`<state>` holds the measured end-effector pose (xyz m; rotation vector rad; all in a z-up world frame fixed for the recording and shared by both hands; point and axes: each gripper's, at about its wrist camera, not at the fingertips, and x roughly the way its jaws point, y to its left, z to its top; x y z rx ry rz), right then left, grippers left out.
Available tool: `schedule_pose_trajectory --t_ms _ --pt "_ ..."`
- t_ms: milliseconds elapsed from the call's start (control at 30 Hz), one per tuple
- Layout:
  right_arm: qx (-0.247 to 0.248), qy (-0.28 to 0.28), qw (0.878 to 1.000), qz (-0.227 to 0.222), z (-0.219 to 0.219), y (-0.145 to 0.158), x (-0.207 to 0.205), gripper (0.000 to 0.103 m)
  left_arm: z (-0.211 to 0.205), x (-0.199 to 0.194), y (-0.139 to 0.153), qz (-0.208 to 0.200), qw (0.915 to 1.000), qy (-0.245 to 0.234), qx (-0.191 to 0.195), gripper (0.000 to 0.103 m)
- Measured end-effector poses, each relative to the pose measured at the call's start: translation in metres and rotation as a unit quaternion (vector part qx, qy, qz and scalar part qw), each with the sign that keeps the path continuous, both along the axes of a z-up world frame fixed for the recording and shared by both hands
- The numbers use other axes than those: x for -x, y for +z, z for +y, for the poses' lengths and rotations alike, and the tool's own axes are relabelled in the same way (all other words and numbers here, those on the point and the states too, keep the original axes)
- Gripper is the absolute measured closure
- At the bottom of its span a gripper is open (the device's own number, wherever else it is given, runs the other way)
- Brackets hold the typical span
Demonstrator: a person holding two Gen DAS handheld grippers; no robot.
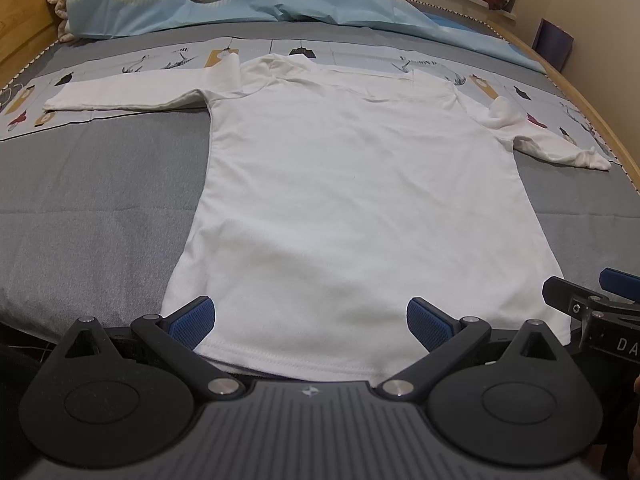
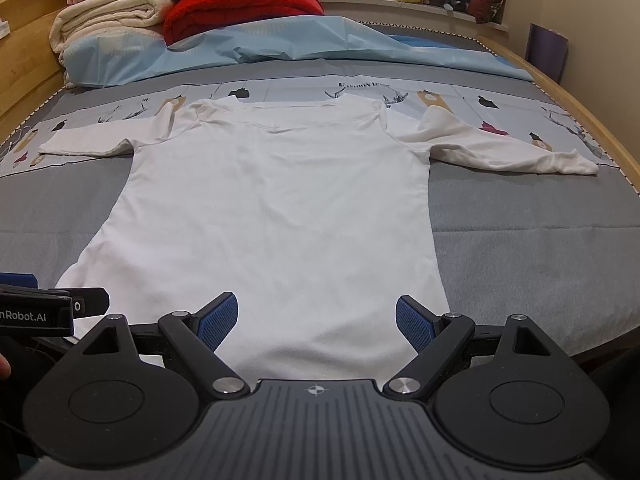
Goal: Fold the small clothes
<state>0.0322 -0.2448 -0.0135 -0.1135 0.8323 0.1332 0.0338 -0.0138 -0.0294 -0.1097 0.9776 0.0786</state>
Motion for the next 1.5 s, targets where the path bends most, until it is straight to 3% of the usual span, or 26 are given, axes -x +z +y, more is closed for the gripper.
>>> schedule_pose_trajectory --t_ms 300,400,500,533,667,733,800,867,933,1000,1100,1167,1200,1233,1267,1333,1367,1433,1500 --pt "-0.004 -0.005 1.0 0.006 -0.001 -0.001 -0.001 0.016 0.002 -0.001 0.002 -0.007 0.9999 0.002 -0.008 0.001" --pt "-0.008 -0.01 1.0 0.008 -0.004 0.001 -0.004 0.016 0.02 -0.001 0.013 -0.037 0.9986 0.034 -0.02 0.001" --pt "-0.025 -0.036 0.999 -0.008 -0.023 0.013 -0.014 0.017 0.054 -0.006 0.019 -0.044 0.9972 0.06 0.0 0.001" --pt "-0.031 -0.042 0.999 -0.011 -0.032 0.019 -0.019 0.017 0.063 -0.009 0.021 -0.044 0.9974 0.057 0.001 0.004" --pt "-0.03 -0.041 0.998 -0.042 -0.065 0.04 -0.048 0.016 0.099 -0.032 0.03 -0.048 0.9982 0.034 -0.01 0.036" --pt "-0.01 -0.02 0.999 -0.043 -0.079 0.04 -0.068 0.015 0.12 -0.042 0.023 -0.033 0.9981 0.046 0.021 0.042" --pt "0.001 -0.012 1.0 -0.022 -0.094 0.029 -0.084 0.015 0.135 -0.051 0.007 0.003 0.9944 0.075 0.074 0.046" --pt "0.004 -0.044 0.999 0.022 -0.11 0.008 -0.098 0.017 0.139 -0.059 -0.009 0.038 0.9894 0.098 0.1 0.046" --pt "-0.032 -0.077 0.994 0.077 -0.122 -0.011 -0.107 0.026 0.139 -0.064 -0.023 0.07 0.9867 0.106 0.101 0.046" --pt "-0.055 -0.091 0.988 0.114 -0.126 -0.028 -0.112 0.028 0.139 -0.068 -0.035 0.096 0.9838 0.114 0.1 0.046" --pt "-0.034 -0.098 0.984 0.148 -0.121 -0.049 -0.116 0.029 0.144 -0.066 -0.05 0.121 0.9771 0.138 0.107 0.048" --pt "-0.022 -0.099 0.981 0.167 -0.116 -0.058 -0.116 0.037 0.147 -0.064 -0.056 0.136 0.9734 0.148 0.111 0.057" --pt "-0.021 -0.099 0.979 0.176 -0.117 -0.062 -0.117 0.048 0.146 -0.063 -0.059 0.141 0.9727 0.148 0.11 0.06" --pt "-0.021 -0.098 0.978 0.185 -0.117 -0.065 -0.118 0.058 0.144 -0.062 -0.06 0.144 0.9725 0.146 0.11 0.07" --pt "-0.02 -0.096 0.976 0.194 -0.116 -0.067 -0.118 0.061 0.141 -0.062 -0.061 0.146 0.9728 0.141 0.111 0.081" --pt "-0.017 -0.091 0.976 0.198 -0.115 -0.07 -0.116 0.069 0.135 -0.061 -0.063 0.148 0.9742 0.132 0.108 0.09" --pt "-0.018 -0.086 0.976 0.199 -0.113 -0.069 -0.116 0.073 0.131 -0.06 -0.064 0.148 0.9751 0.127 0.105 0.092" --pt "-0.018 -0.085 0.976 0.198 -0.113 -0.069 -0.115 0.091 0.126 -0.059 -0.064 0.147 0.9762 0.123 0.102 0.095" --pt "-0.018 -0.093 0.976 0.194 -0.117 -0.068 -0.116 0.099 0.123 -0.056 -0.062 0.145 0.9768 0.118 0.104 0.096"
